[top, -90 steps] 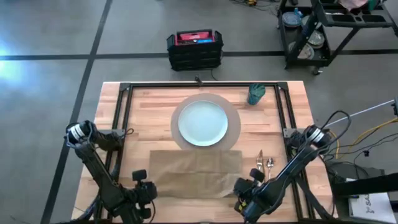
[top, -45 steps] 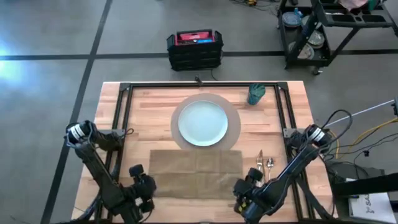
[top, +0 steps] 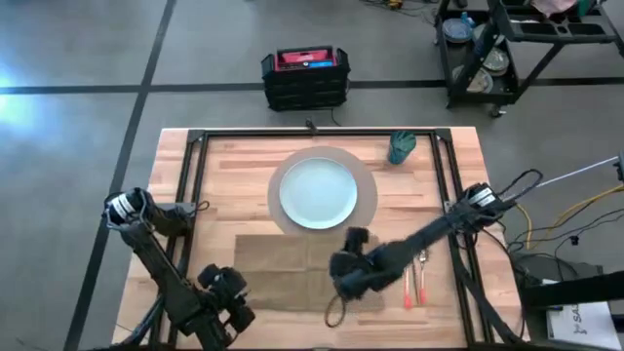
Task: Set table place
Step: Fold the brown table napkin
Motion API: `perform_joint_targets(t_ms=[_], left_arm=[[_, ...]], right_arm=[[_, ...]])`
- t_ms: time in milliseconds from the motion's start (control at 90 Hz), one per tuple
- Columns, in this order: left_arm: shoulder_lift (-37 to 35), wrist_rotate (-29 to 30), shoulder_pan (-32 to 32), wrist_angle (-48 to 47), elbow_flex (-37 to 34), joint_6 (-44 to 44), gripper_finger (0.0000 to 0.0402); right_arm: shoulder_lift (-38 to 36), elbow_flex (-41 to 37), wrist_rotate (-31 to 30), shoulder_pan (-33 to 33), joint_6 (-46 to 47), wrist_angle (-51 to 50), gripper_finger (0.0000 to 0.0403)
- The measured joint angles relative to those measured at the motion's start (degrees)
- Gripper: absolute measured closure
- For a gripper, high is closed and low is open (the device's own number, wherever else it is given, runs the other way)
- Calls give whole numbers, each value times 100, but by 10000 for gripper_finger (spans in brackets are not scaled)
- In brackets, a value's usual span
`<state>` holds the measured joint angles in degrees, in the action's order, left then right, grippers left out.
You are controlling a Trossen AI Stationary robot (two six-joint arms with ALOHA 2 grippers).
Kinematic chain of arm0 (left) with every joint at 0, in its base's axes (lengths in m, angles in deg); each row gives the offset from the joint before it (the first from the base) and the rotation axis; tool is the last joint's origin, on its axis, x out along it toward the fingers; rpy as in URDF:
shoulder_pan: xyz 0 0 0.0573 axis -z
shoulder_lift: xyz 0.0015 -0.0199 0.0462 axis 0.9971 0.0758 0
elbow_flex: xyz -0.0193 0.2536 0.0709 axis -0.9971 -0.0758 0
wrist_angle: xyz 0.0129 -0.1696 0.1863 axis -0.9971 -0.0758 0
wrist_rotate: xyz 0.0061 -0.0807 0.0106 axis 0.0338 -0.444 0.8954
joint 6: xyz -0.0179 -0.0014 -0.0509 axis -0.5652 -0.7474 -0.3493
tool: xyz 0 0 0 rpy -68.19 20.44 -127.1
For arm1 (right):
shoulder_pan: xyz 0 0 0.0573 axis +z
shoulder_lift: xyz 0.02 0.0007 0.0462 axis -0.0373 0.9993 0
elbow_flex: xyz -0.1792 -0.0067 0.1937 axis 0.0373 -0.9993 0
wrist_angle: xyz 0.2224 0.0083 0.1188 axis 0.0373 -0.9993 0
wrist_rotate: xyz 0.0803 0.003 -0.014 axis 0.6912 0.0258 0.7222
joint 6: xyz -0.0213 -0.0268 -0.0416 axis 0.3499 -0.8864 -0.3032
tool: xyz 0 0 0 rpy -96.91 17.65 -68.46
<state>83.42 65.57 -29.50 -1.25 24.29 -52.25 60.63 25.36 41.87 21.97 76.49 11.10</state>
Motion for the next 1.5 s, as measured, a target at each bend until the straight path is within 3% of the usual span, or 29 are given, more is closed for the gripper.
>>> perform_joint_targets(t_ms=[189,456,667,900,1211,1500], left_arm=[[351,88,-9,488,-2,-313,279],[689,351,-242,524,-4,-1025,283],[661,279,-355,450,-4,-1423,275],[659,-527,-268,523,-6,-2030,269],[659,-1445,-147,556,7,-1912,279],[659,-1534,-61,714,7,-2023,300]], right_arm=[[-4,1,1610,-481,-830,184,207],[20,-3,1735,-984,-2416,320,208],[42,-14,2470,-1816,-3202,1123,208],[237,-3,3653,-2528,-3508,2001,208],[1140,179,3764,-2631,-4074,2710,206],[2524,1843,4206,-2639,-4110,2789,206]])
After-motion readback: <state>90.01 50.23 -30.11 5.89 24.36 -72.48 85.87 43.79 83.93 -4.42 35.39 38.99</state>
